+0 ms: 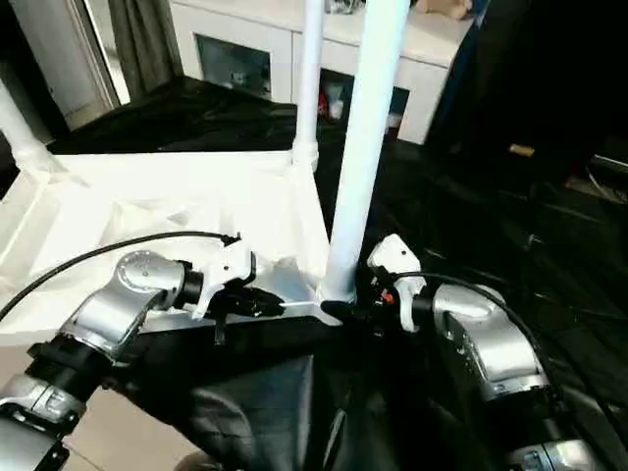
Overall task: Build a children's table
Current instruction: Rotate leg to tighten
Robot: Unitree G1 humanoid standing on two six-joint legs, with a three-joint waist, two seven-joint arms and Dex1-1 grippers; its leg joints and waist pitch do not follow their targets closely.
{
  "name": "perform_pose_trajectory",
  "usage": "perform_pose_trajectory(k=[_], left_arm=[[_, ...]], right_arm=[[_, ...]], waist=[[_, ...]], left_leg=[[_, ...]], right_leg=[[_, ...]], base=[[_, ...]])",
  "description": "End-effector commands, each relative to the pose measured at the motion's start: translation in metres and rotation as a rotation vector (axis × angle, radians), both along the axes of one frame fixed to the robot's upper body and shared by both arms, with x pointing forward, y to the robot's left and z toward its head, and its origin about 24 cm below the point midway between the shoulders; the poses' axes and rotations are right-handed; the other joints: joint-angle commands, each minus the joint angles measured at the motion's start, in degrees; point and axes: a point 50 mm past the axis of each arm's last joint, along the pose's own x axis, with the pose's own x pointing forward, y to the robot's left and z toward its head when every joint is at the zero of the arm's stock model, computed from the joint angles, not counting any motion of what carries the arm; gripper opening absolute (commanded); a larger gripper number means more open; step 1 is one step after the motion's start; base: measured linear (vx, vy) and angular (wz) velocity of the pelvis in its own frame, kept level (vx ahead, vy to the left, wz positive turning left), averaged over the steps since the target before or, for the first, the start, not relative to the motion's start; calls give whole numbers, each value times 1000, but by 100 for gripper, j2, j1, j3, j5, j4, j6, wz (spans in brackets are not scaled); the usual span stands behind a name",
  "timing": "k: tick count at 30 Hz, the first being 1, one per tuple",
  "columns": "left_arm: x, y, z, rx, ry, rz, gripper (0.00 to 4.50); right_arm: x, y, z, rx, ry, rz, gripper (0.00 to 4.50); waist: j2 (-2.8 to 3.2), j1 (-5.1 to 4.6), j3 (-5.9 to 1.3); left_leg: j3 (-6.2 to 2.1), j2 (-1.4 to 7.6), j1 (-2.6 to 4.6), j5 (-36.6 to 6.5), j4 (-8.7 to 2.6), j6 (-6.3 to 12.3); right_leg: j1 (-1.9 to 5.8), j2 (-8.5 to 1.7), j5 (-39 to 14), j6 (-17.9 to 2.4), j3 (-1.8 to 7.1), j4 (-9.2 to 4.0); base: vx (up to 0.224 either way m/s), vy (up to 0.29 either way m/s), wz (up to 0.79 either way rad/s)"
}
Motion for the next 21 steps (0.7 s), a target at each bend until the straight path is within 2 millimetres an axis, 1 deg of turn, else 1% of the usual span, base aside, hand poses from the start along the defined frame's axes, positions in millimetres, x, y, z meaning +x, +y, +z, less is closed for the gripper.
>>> perform_pose_trajectory(k=[1,2,3,4,6,9,11,13,14,17,18,19,20,21], left_arm=[[0,-12,17,-74,-45,-61,0],[-1,-12,17,-74,-44,-62,0],[-1,-12,17,-75,-42,-62,0],[-1,-12,17,-75,-42,-62,0],[-1,-11,17,-74,-40,-61,0],[-1,-10,17,-72,-37,-60,0],[-1,-10,17,-71,-35,-59,0],[-1,-10,17,-71,-35,-59,0],[-1,-10,17,-70,-34,-59,0],[-1,-9,16,-68,-29,-50,0],[0,-9,15,-63,-31,-31,0],[4,-9,14,-63,-33,26,0],[7,-10,13,-62,-34,66,0],[8,-10,13,-61,-37,79,0]], right_arm=[[-1,2,5,15,-7,19,345],[-1,2,6,17,-4,23,342],[-2,2,6,19,0,27,325],[-2,2,6,19,0,27,325],[-3,2,5,20,5,33,300],[-4,3,5,21,11,38,287],[-4,3,4,21,12,39,276],[-4,3,4,21,12,39,273],[-4,3,4,20,15,41,271],[-5,4,2,16,23,42,270],[-5,4,1,15,30,28,270],[-1,5,-4,-2,32,-42,270],[2,4,-8,-16,34,-93,270],[3,5,-9,-16,37,-107,270]], waist=[[-10,1,-387],[-21,3,-397],[-20,6,-403],[-18,6,-404],[-18,5,-403],[-20,8,-409],[-19,9,-405],[-20,6,-399],[-35,4,-402],[-31,11,-414],[-36,10,-420],[-34,6,-422],[-45,-4,-422],[-44,-10,-422]], left_leg=[[-128,312,84,-1237,-404,228],[-123,308,80,-1173,-394,246],[-120,305,77,-1125,-388,257],[-122,307,74,-1104,-387,260],[-118,305,72,-1066,-383,278],[-117,306,74,-1061,-380,276],[-114,303,79,-1109,-380,265],[-116,304,77,-1137,-385,252],[-115,301,76,-1141,-385,247],[-116,303,72,-1083,-379,251],[-118,306,72,-1042,-377,255],[-119,307,73,-1009,-377,243],[-118,297,69,-1006,-378,235],[-114,291,66,-995,-374,226]], right_leg=[[279,-537,-1553,-902,358,-477],[284,-532,-1448,-921,357,-463],[288,-533,-1363,-949,357,-452],[291,-534,-1320,-966,355,-444],[288,-523,-1216,-1005,351,-435],[293,-532,-1202,-1016,354,-432],[291,-536,-1311,-995,352,-447],[289,-534,-1371,-973,353,-453],[293,-535,-1409,-953,353,-456],[296,-537,-1394,-937,352,-450],[298,-534,-1321,-949,351,-435],[293,-526,-1266,-965,353,-424],[295,-530,-1273,-976,347,-427],[294,-525,-1283,-982,346,-425]], base=[[0,0,0],[0,0,0],[0,0,0],[0,0,0],[0,0,0],[0,0,0],[0,0,0],[0,0,0],[0,0,0],[0,0,0],[0,0,0],[0,0,0],[0,0,0],[0,0,0]])
